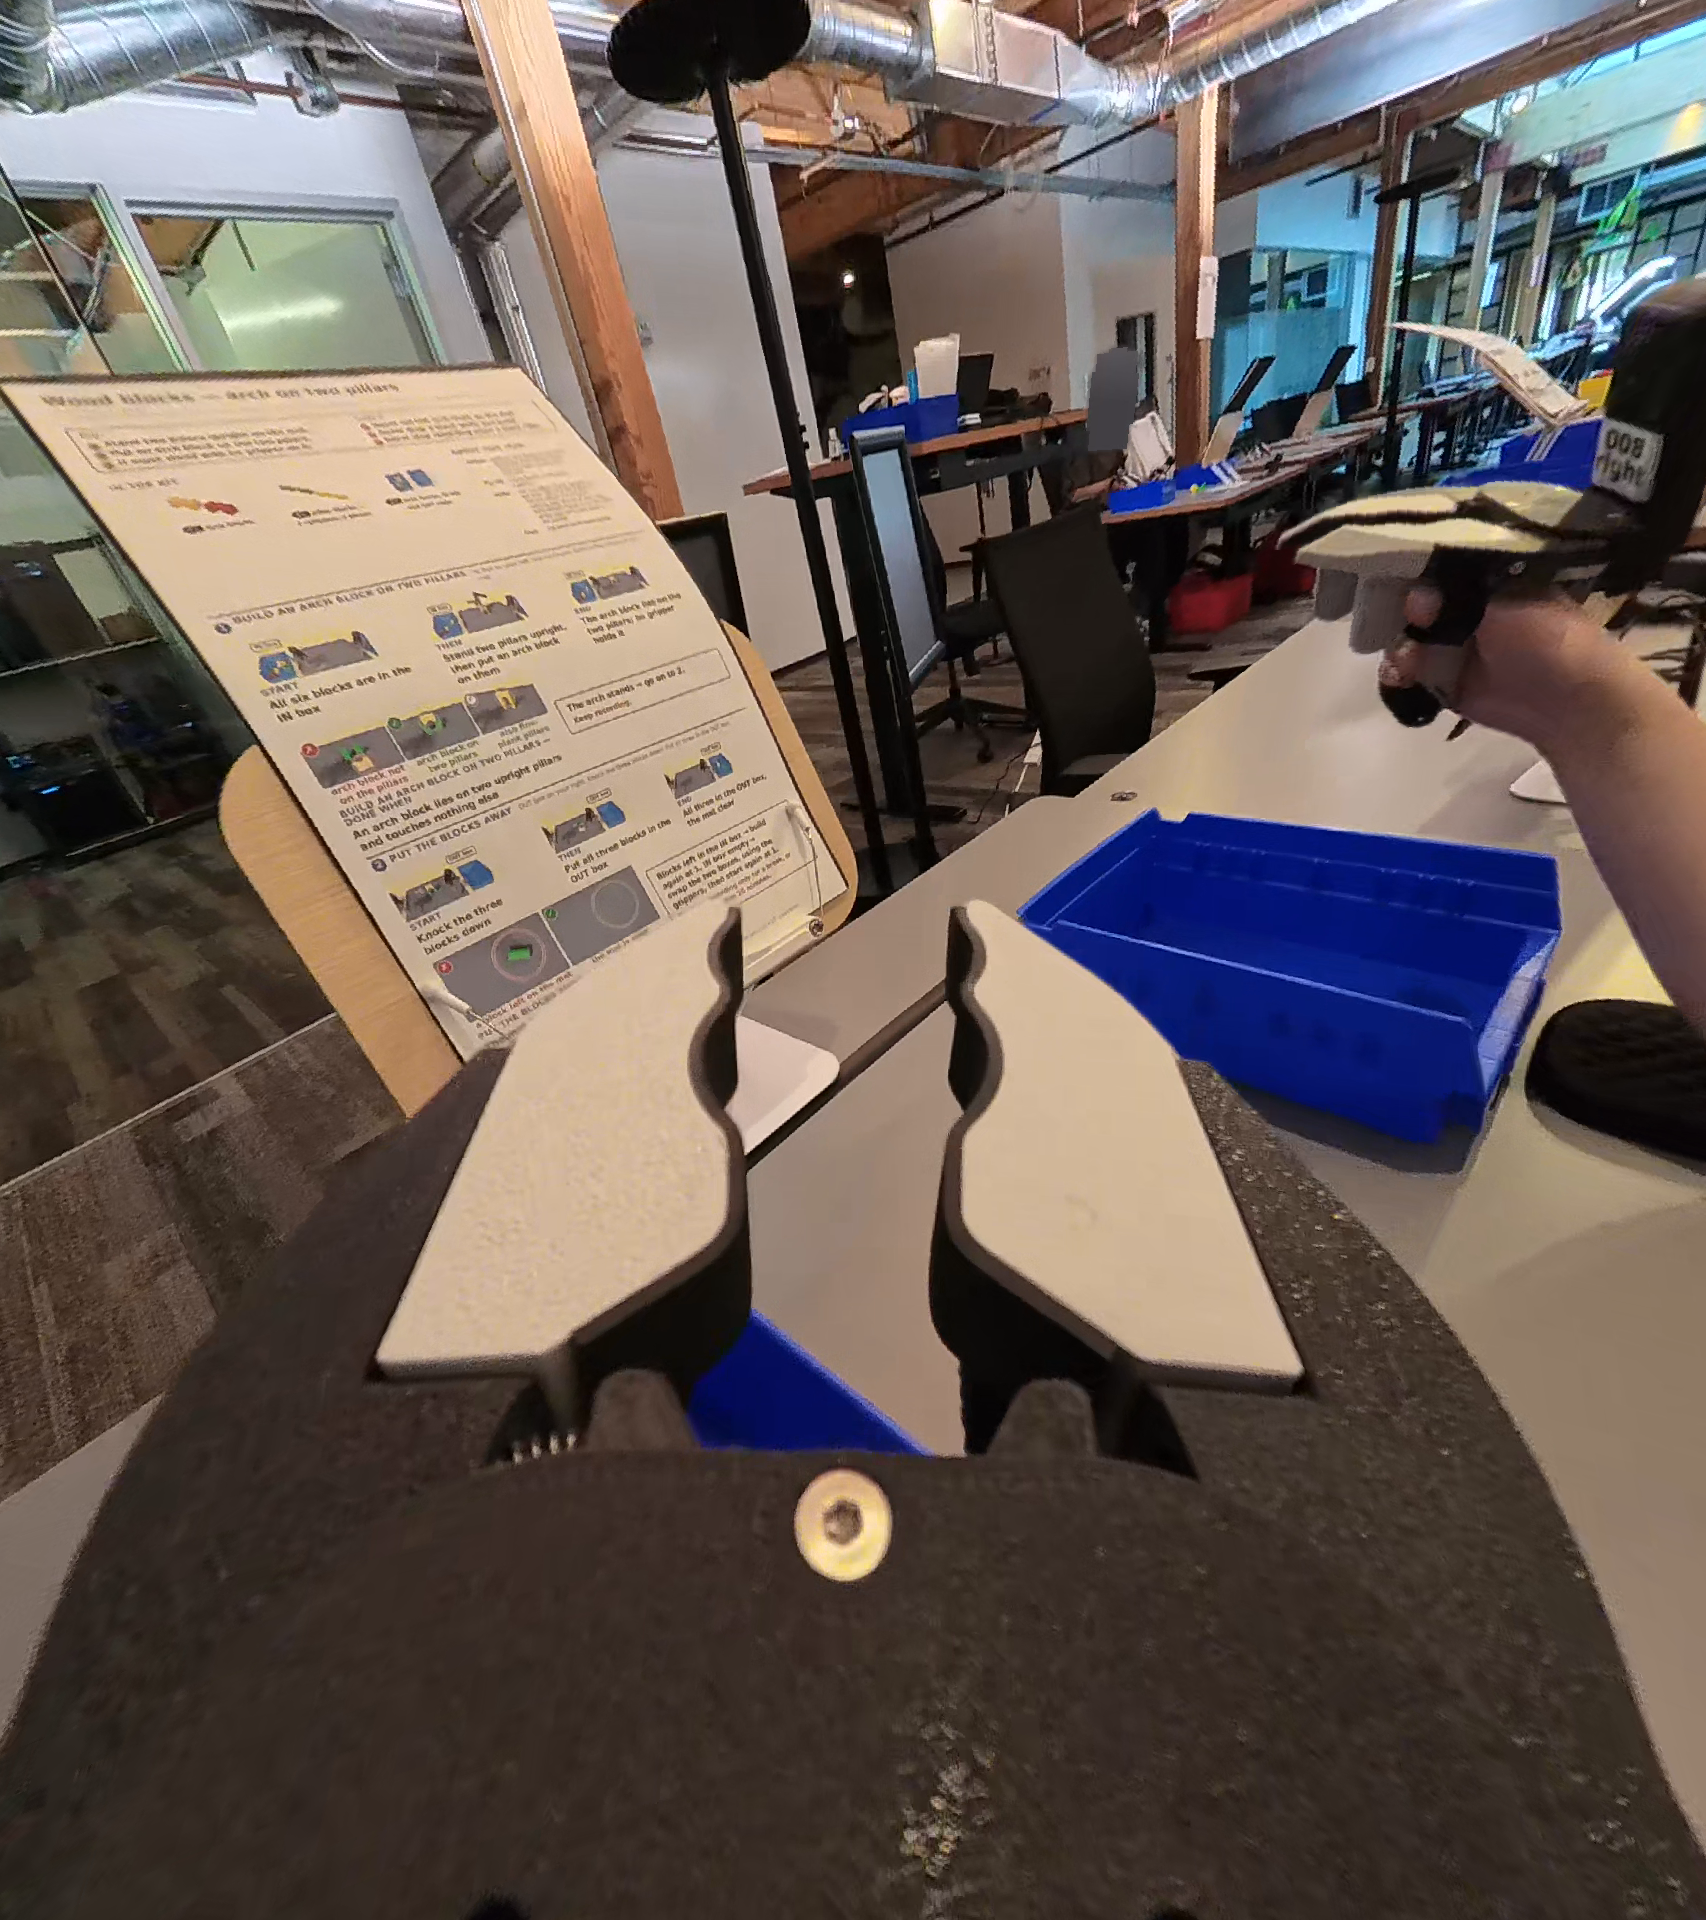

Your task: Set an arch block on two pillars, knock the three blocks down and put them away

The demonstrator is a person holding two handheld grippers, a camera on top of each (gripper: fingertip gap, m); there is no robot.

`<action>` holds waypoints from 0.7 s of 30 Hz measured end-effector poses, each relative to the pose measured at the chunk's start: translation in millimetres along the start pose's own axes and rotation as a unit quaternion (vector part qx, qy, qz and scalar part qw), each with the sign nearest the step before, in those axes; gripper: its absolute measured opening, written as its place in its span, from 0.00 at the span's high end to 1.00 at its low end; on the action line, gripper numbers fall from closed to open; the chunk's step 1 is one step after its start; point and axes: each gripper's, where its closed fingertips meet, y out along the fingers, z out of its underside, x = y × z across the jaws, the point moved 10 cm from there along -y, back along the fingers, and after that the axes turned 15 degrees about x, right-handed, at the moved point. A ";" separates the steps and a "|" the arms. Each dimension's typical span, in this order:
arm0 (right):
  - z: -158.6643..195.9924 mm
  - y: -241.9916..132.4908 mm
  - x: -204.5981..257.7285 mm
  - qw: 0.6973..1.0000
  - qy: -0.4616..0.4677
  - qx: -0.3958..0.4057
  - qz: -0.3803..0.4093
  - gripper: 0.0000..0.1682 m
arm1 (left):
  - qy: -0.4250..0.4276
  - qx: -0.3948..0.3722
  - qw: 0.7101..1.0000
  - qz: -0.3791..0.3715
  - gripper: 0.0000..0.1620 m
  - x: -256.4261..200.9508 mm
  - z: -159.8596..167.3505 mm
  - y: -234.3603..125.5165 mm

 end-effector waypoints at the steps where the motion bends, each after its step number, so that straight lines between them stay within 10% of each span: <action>1: 4.2 6.5 0.4 1.000 -0.013 0.017 0.001 0.92 | -0.001 0.003 1.000 0.002 0.77 0.0 0.9 2.8; 16: -9.3 87.9 93.0 0.959 -0.035 0.224 -0.170 0.99 | 0.036 0.030 0.999 -0.001 0.89 -9.8 4.2 19.3; 21: 19.6 161.0 112.4 0.889 -0.120 0.408 -0.171 0.99 | 0.047 0.009 0.998 0.029 1.00 -13.8 0.0 3.7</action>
